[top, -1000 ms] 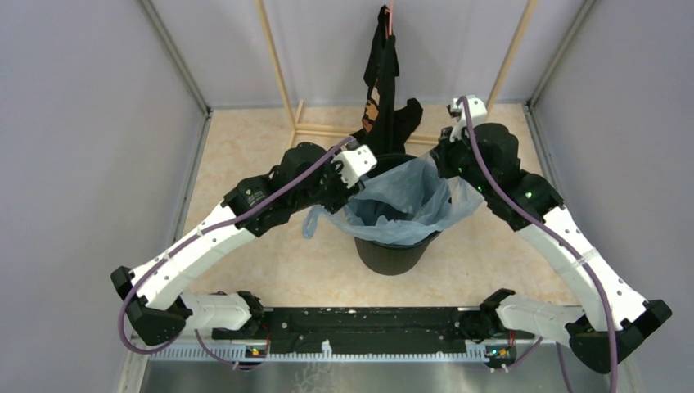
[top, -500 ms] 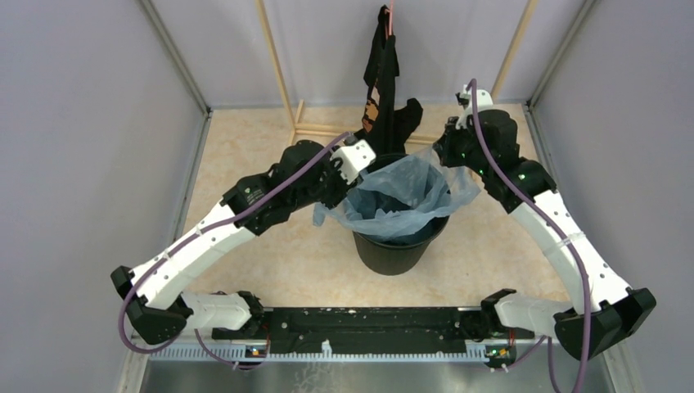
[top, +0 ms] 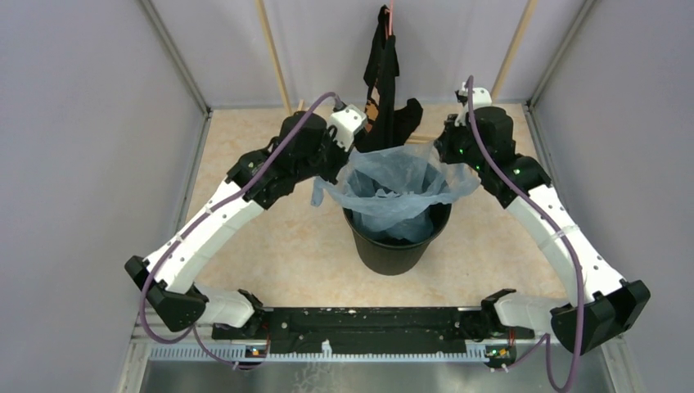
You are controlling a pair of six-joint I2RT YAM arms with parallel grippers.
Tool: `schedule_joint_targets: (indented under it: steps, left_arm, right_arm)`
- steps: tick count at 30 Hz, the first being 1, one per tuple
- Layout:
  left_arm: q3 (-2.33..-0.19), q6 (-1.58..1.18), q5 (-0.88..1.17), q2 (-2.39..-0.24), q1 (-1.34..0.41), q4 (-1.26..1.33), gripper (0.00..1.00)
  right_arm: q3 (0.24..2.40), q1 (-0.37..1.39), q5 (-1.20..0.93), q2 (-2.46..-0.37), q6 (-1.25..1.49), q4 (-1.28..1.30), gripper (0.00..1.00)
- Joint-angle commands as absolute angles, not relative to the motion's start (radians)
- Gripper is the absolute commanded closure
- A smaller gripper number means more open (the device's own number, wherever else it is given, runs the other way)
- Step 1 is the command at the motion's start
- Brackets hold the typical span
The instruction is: Put the trash bags into the trash bin
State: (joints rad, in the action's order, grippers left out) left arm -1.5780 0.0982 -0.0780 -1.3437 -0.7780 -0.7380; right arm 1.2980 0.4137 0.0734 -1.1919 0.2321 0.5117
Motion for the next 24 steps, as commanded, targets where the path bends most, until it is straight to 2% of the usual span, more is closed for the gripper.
schedule_joint_targets:
  steps: [1, 7, 10, 15, 18, 21, 24]
  left_arm:
    - [-1.630, 0.018, 0.092, -1.395, -0.689, -0.765, 0.99]
    - [-1.571, -0.055, 0.451, -1.442, -0.471, -0.706, 1.00]
    - [-1.493, -0.094, 0.556, -1.439, -0.414, -0.656, 1.00]
    - [-1.334, -0.140, 0.651, -1.396, -0.393, -0.612, 0.93]
    - [-1.243, -0.170, 0.692, -1.351, -0.392, -0.589, 0.89]
    - [-1.186, -0.177, 0.619, -1.292, -0.391, -0.584, 0.88]
    - [-1.179, -0.174, 0.575, -1.248, -0.390, -0.590, 0.76]
  right_arm:
    - [1.306, 0.399, 0.114, -1.204, 0.227, 0.465, 1.00]
    - [1.290, 0.394, 0.122, -1.228, 0.227, 0.455, 1.00]
    - [1.269, 0.390, 0.132, -1.229, 0.229, 0.455, 1.00]
    - [1.197, 0.384, 0.130, -1.199, 0.241, 0.448, 0.99]
    - [1.168, 0.364, 0.093, -1.173, 0.263, 0.446, 0.95]
    - [1.169, 0.338, 0.047, -1.155, 0.284, 0.450, 0.93]
    - [1.188, 0.330, 0.032, -1.145, 0.289, 0.471, 0.92]
